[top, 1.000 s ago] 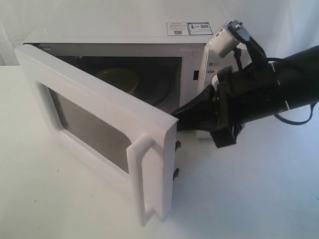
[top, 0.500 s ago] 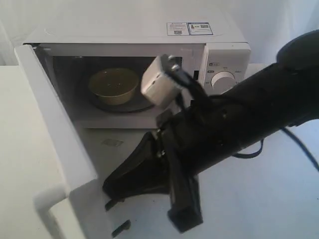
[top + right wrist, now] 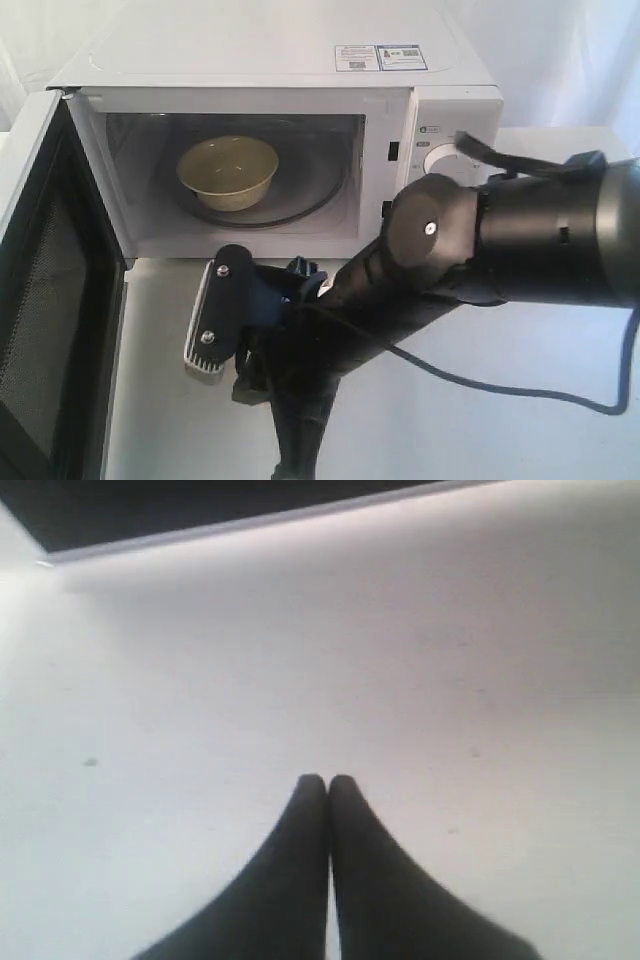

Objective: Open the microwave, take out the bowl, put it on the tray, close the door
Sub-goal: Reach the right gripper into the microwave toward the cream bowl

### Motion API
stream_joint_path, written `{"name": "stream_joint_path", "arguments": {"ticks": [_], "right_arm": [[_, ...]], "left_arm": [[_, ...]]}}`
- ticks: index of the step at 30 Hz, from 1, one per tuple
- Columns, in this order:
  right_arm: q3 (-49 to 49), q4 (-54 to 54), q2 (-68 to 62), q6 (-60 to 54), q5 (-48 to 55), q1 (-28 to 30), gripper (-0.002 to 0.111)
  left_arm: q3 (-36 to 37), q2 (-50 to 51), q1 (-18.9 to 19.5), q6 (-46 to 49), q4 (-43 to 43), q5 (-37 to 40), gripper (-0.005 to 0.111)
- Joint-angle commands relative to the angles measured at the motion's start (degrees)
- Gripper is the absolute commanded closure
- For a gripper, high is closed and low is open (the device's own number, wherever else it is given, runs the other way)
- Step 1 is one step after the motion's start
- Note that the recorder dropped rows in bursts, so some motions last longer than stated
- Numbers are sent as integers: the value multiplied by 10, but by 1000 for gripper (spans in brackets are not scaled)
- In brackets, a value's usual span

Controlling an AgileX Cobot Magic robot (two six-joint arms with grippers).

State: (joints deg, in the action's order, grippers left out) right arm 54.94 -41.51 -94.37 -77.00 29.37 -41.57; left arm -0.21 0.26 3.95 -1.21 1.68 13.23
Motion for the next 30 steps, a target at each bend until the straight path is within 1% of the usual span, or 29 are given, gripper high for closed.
{"name": "stream_joint_path", "arguments": {"ticks": [1,2,3,5,6,7,8,11,12,14,16,24,26,27,30], "right_arm": [[40,222,-22,125,-155,-43,108],[54,286,-31,185,-189,-48,108],[70,334,-41,231,-195,-48,108],[117,459,-65,348,-166,-47,108],[145,555,-82,427,-135,-47,108],[159,607,-91,469,-113,-47,108],[182,687,-106,527,-68,-47,108],[222,852,-141,655,46,-47,108],[229,891,-148,683,73,-47,108],[234,931,-160,718,87,-47,108],[235,930,-160,717,67,-47,108],[239,927,-160,726,-87,-47,108],[239,927,-160,726,-120,-47,103],[239,927,-160,726,-131,-47,99],[239,927,-161,726,-174,-47,80]], "left_arm": [[2,-3,-1,0,-4,1,107],[2,-3,-1,0,-4,1,107],[2,-3,-1,0,-4,1,107],[2,-3,-1,0,-4,1,107],[2,-3,-1,0,-4,1,107],[2,-3,-1,0,-4,1,107],[2,-3,-1,0,-4,1,107],[2,-3,-1,0,-4,1,107],[2,-3,-1,0,-4,1,107],[2,-3,-1,0,-4,1,107],[2,-3,-1,0,-4,1,107],[2,-3,-1,0,-4,1,107],[2,-3,-1,0,-4,1,107],[2,-3,-1,0,-4,1,107],[2,-3,-1,0,-4,1,107]]}}
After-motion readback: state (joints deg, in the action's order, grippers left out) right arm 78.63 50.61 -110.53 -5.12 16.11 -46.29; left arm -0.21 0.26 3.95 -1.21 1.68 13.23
